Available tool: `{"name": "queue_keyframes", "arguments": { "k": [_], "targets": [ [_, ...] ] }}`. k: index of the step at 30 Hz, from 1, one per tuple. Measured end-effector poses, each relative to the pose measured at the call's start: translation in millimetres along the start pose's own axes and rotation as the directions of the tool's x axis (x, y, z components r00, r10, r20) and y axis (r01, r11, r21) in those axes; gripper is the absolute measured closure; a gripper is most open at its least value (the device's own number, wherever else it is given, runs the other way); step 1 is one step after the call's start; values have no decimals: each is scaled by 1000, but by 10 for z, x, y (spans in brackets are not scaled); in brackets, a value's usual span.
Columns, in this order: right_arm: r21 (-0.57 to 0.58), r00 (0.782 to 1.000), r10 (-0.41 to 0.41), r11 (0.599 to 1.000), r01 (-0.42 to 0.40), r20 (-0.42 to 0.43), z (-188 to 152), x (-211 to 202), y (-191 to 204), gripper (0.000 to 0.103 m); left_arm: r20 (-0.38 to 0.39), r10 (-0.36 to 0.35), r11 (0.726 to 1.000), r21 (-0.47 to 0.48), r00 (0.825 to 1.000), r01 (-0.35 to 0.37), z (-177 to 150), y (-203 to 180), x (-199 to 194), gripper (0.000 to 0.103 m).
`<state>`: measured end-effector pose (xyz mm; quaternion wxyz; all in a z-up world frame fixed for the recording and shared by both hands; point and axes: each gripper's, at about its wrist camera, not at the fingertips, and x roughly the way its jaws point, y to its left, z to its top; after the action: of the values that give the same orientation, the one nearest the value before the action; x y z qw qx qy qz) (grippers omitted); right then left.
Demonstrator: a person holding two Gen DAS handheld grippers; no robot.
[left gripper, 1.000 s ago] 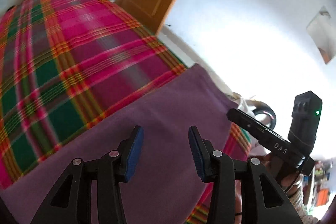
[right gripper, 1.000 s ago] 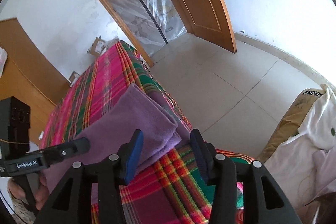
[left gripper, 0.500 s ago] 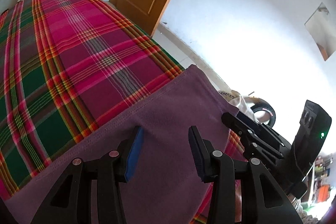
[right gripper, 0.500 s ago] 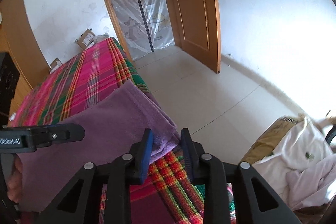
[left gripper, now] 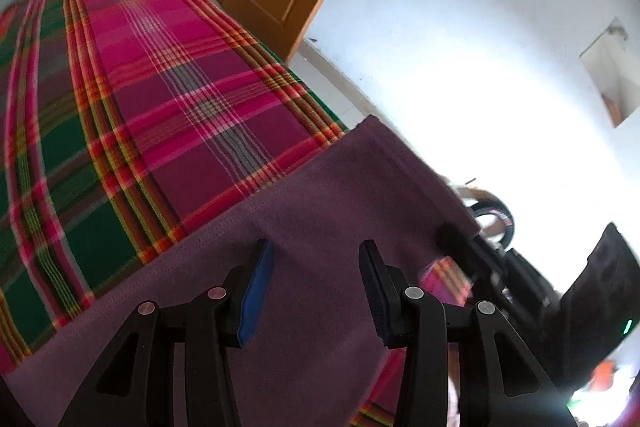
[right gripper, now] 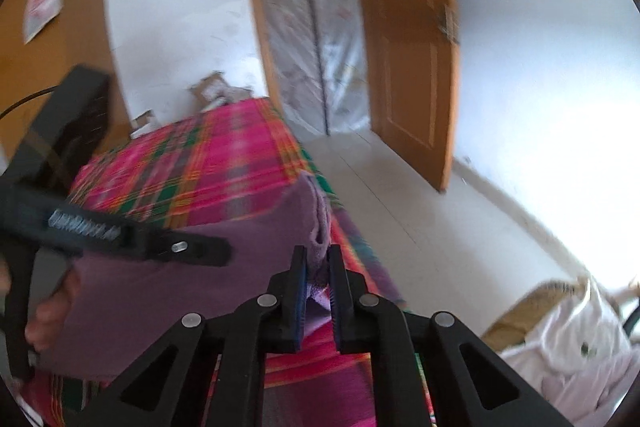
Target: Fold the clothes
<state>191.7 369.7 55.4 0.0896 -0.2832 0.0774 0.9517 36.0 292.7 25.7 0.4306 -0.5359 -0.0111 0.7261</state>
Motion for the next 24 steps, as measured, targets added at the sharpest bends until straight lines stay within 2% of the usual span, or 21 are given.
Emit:
{"name": "queue_keyframes", "arguments": {
  "k": [4,7,8,10,15,24],
  "targets": [
    [-93,1000,6,996,-4,25,4,-55,210,93,-1,-85,995,-55,996,85,53,38,-68,57],
    [-161,1000,10,987,-7,22,-38,-51,357,93,14,-181,977,-113,983,181,99,82,-135,57],
    [-176,1000,16,984,-12,18,-55,-45,407,93,21,-193,973,-126,981,195,108,97,-153,57],
    [-211,1000,22,977,-19,14,-95,-35,503,93,36,-184,973,-134,982,187,119,115,-178,42],
    [-249,1000,28,968,-25,8,-124,25,635,93,22,-191,963,-191,981,192,155,176,-103,42],
    [-261,998,54,964,-55,-9,-191,-13,675,93,-4,-130,967,-220,991,126,216,92,113,44]
  ]
}}
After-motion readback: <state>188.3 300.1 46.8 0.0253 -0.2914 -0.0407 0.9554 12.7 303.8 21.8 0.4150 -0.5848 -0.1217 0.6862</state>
